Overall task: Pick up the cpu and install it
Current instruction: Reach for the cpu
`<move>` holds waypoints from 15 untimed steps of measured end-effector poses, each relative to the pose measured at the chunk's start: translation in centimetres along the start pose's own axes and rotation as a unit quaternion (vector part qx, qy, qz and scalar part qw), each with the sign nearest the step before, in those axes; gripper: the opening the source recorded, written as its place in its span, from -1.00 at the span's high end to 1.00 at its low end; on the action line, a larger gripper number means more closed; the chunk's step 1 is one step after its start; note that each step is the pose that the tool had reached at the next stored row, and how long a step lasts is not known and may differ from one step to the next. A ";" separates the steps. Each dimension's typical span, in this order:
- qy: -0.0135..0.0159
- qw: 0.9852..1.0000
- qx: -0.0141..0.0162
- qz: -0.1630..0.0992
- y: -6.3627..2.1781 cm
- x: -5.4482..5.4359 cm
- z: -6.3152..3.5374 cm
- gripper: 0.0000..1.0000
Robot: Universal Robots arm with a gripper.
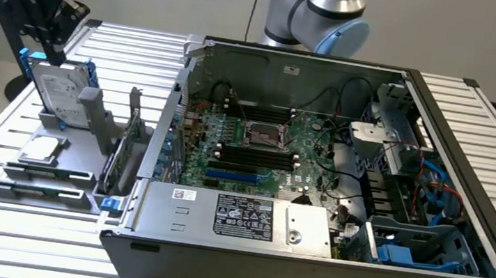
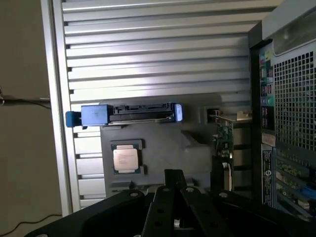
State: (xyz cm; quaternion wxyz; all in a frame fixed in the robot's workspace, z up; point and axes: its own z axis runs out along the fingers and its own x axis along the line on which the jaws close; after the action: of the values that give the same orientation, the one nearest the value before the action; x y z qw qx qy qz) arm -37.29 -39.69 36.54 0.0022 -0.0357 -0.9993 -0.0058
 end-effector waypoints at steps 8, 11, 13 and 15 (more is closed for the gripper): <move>0.000 1.000 0.002 0.000 -0.06 3.6 0.92 0.79; 0.000 1.000 0.003 0.000 -0.11 5.0 1.22 0.79; 0.000 1.000 0.003 -0.002 -0.12 5.5 1.38 0.79; 0.000 1.000 0.005 -0.008 -0.12 5.8 1.46 0.79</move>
State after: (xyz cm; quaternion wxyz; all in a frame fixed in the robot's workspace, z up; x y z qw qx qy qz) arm -43.05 -39.38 35.11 0.0021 -0.0279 -0.9996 -0.0009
